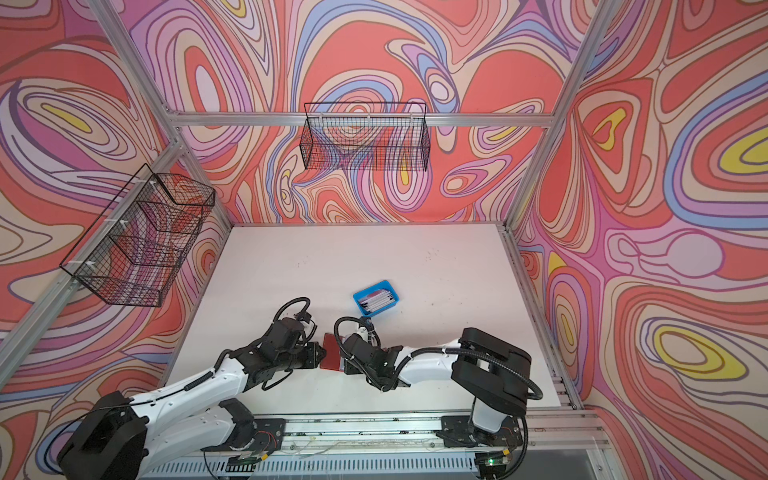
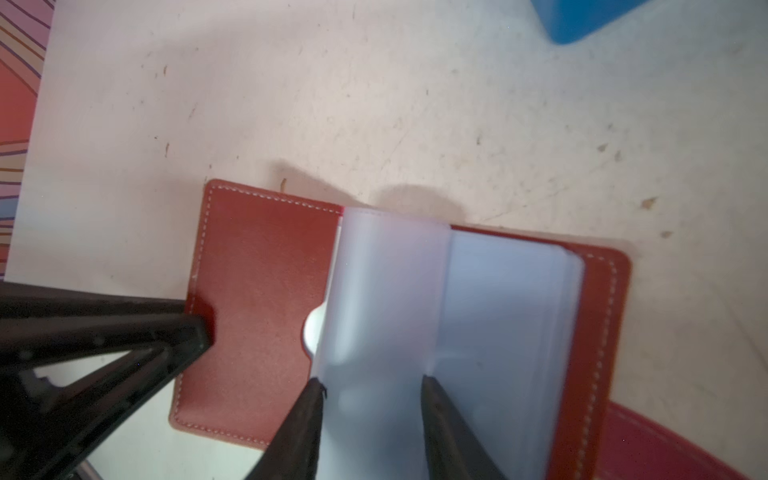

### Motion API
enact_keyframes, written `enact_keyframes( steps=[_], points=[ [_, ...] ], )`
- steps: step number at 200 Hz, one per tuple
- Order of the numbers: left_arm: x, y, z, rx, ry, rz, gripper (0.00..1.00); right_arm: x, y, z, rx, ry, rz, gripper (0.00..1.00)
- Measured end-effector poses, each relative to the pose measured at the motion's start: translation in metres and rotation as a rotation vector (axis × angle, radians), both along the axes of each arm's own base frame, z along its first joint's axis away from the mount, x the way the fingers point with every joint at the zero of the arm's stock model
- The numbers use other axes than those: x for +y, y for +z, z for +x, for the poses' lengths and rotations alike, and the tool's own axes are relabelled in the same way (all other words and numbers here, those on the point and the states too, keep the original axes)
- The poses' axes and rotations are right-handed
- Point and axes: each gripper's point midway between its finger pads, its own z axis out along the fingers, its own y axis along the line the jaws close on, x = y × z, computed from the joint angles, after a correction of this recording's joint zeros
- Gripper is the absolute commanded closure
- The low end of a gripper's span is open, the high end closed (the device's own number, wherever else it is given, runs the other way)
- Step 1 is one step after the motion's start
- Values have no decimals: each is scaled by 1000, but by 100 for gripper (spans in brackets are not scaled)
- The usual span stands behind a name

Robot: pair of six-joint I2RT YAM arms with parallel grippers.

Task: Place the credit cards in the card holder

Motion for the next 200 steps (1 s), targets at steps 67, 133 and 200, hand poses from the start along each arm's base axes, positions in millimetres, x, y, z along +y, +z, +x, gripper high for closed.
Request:
enact_keyframes(
  steps=[67, 133, 200],
  points=[
    [0, 1, 0, -3, 0, -1, 84, 0, 3, 19, 37, -33, 166, 56],
    [0, 3, 0, -11, 0, -6, 84, 0, 4, 42, 55, -57, 269, 53],
    [1, 5, 1, -23, 3, -3, 84, 18, 12, 30, 74, 20, 326, 46]
  ],
)
